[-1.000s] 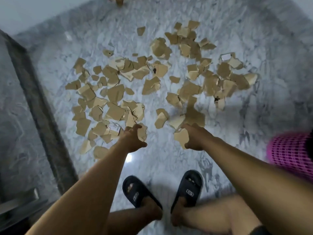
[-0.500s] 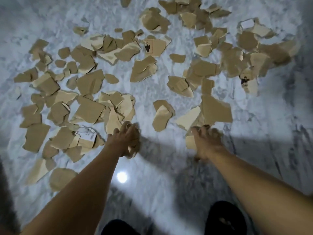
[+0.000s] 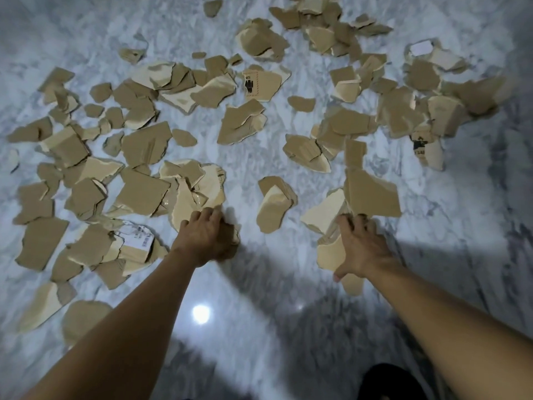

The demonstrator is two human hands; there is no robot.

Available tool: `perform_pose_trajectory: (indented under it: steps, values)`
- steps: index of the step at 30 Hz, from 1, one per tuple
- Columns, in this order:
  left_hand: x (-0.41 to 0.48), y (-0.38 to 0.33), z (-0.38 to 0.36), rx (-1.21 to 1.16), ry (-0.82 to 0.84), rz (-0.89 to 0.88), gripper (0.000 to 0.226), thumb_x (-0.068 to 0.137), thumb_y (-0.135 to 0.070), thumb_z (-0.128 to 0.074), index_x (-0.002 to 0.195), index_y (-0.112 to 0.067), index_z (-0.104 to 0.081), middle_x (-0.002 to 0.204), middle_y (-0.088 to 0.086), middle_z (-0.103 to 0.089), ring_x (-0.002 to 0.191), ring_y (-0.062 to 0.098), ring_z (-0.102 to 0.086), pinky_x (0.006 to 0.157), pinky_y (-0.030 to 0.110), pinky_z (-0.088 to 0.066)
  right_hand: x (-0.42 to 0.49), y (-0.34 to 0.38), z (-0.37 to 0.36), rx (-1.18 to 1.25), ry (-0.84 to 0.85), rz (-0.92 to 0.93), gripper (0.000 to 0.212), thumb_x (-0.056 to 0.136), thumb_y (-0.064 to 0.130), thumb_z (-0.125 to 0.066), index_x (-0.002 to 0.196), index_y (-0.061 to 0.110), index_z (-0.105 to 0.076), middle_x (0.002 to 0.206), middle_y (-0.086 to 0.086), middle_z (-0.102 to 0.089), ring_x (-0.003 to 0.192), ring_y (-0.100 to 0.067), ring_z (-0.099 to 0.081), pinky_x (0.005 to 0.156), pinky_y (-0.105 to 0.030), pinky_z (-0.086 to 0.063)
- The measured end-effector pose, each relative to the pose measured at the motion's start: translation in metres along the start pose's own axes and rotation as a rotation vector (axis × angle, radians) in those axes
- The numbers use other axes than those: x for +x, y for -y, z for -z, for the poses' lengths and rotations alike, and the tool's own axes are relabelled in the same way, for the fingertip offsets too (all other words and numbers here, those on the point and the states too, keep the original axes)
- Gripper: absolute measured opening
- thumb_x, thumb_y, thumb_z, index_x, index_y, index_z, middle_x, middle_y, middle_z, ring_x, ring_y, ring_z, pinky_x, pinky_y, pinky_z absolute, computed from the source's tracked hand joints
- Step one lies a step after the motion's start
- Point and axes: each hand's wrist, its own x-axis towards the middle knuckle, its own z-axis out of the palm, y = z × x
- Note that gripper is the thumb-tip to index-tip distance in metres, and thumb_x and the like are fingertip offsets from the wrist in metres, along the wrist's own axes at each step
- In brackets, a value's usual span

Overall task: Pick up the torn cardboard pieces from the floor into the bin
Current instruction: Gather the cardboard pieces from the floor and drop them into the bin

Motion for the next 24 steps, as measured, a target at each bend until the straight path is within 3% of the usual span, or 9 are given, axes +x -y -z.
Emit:
perform_pose_trajectory:
  steps: [5,9,12,15,18,20,21,22,24]
  values:
    - [0.007,-0.005,0.003,-0.09,0.002,0.004,0.063,0.073,-0.046,-0.079,0.116,-0.02,-0.042,0.107,0.005,-0.061,0.094,0.031,-0.063,0.076,0.041,-0.048,0.0,0.002,0.0,-0.141,0.007,0.001,0.12,0.043,0.074,-0.085,0.136,0.015,-0.036,0.145,-0.014,-0.028,0.133,-0.036,-0.034,0.1,-0.048,-0.037]
    - [0.009,-0.01,0.02,-0.212,0.015,-0.007,0.042,0.078,-0.04,-0.078,0.105,-0.014,-0.06,0.093,0.008,-0.063,0.086,0.03,-0.064,0.068,0.032,-0.047,-0.002,0.003,0.013,0.064,0.131,0.061,0.114,0.042,0.081,-0.079,0.127,0.017,-0.041,0.136,-0.005,-0.04,0.122,-0.032,-0.046,0.093,-0.046,-0.046]
    - [0.01,-0.017,0.044,-0.426,-0.049,0.033,0.025,0.08,-0.029,-0.08,0.074,-0.017,-0.059,0.066,-0.005,-0.053,0.068,0.017,-0.053,0.054,0.018,-0.034,0.002,-0.001,0.044,0.173,0.112,0.155,0.098,0.052,0.07,-0.085,0.12,0.016,-0.04,0.128,-0.003,-0.043,0.115,-0.025,-0.048,0.084,-0.038,-0.046]
    - [0.021,-0.034,0.072,-0.519,0.012,0.07,0.033,0.078,-0.031,-0.081,0.059,-0.024,-0.055,0.058,-0.006,-0.053,0.063,0.017,-0.051,0.053,0.023,-0.035,0.014,0.001,0.073,0.088,0.075,0.292,0.089,0.065,0.049,-0.089,0.127,0.012,-0.037,0.13,-0.003,-0.037,0.122,-0.025,-0.039,0.092,-0.039,-0.044]
    - [0.034,-0.061,0.085,-0.482,0.141,0.0,0.028,0.074,-0.046,-0.08,0.07,-0.023,-0.066,0.069,-0.003,-0.062,0.072,0.019,-0.061,0.062,0.027,-0.042,0.03,0.007,0.076,-0.223,0.034,0.413,0.084,0.069,0.04,-0.088,0.13,0.012,-0.038,0.132,-0.005,-0.037,0.124,-0.027,-0.037,0.102,-0.04,-0.04]
    - [0.041,-0.079,0.078,-0.395,0.195,-0.059,0.055,0.057,-0.075,-0.069,0.083,-0.026,-0.068,0.09,0.001,-0.061,0.094,0.027,-0.062,0.077,0.031,-0.047,0.038,0.011,0.067,-0.404,0.034,0.442,0.093,0.069,0.037,-0.087,0.141,0.011,-0.035,0.144,-0.006,-0.033,0.132,-0.029,-0.033,0.108,-0.044,-0.036]
    - [0.045,-0.088,0.07,-0.35,0.21,-0.091,0.077,0.051,-0.083,-0.062,0.103,-0.027,-0.068,0.109,0.003,-0.057,0.107,0.03,-0.056,0.09,0.035,-0.048,0.04,0.012,0.061,-0.475,0.03,0.451,0.098,0.068,0.037,-0.087,0.145,0.01,-0.032,0.149,-0.006,-0.029,0.136,-0.031,-0.03,0.11,-0.048,-0.033]
    - [0.047,-0.096,0.062,-0.319,0.212,-0.105,0.09,0.051,-0.084,-0.06,0.124,-0.031,-0.061,0.128,0.005,-0.049,0.118,0.031,-0.049,0.101,0.039,-0.043,0.041,0.013,0.057,-0.525,0.011,0.461,0.101,0.068,0.038,-0.088,0.147,0.01,-0.031,0.151,-0.007,-0.028,0.138,-0.031,-0.029,0.112,-0.053,-0.03]
    - [0.055,-0.11,0.042,-0.247,0.145,-0.143,0.087,0.066,-0.071,-0.067,0.142,-0.036,-0.045,0.147,0.009,-0.033,0.132,0.032,-0.039,0.109,0.038,-0.032,0.043,0.01,0.048,-0.543,-0.043,0.491,0.098,0.067,0.038,-0.088,0.145,0.012,-0.034,0.145,-0.006,-0.034,0.135,-0.031,-0.034,0.116,-0.063,-0.017]
